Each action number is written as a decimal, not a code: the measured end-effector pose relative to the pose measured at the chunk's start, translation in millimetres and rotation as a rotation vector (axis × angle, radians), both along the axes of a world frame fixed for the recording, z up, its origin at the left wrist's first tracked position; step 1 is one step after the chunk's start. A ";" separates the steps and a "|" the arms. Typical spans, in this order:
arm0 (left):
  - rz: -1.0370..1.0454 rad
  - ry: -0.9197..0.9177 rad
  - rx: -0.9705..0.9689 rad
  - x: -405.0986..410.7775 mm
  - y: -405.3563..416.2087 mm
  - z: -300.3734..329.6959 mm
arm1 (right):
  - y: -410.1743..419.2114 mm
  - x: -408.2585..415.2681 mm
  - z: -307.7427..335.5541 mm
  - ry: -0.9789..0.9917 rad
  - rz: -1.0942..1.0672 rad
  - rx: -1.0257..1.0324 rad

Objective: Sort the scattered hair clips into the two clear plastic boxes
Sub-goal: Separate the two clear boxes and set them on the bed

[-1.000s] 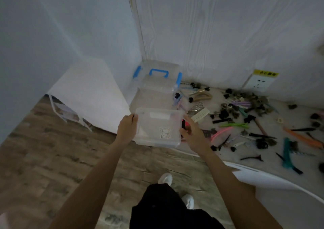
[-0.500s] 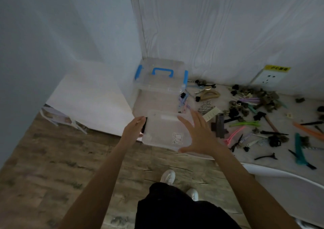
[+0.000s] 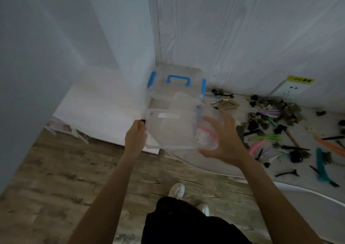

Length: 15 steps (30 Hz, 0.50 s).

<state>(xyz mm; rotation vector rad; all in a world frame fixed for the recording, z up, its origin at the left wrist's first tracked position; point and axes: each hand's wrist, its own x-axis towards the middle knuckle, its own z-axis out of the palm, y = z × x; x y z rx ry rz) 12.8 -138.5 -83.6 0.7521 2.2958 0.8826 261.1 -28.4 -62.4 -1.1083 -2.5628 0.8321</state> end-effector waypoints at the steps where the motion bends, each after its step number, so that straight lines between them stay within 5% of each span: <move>1: 0.053 0.048 0.019 -6.1 -5.6 2.0 | 3.6 5.6 2.5 0.020 -0.044 -0.007; 7: 0.297 0.089 0.266 -33.8 -42.6 3.9 | 2.8 44.2 -16.2 -0.160 -0.132 0.018; 15: 0.353 0.115 0.302 -15.5 -56.1 19.0 | -23.8 3.0 -57.2 -0.462 0.184 -0.003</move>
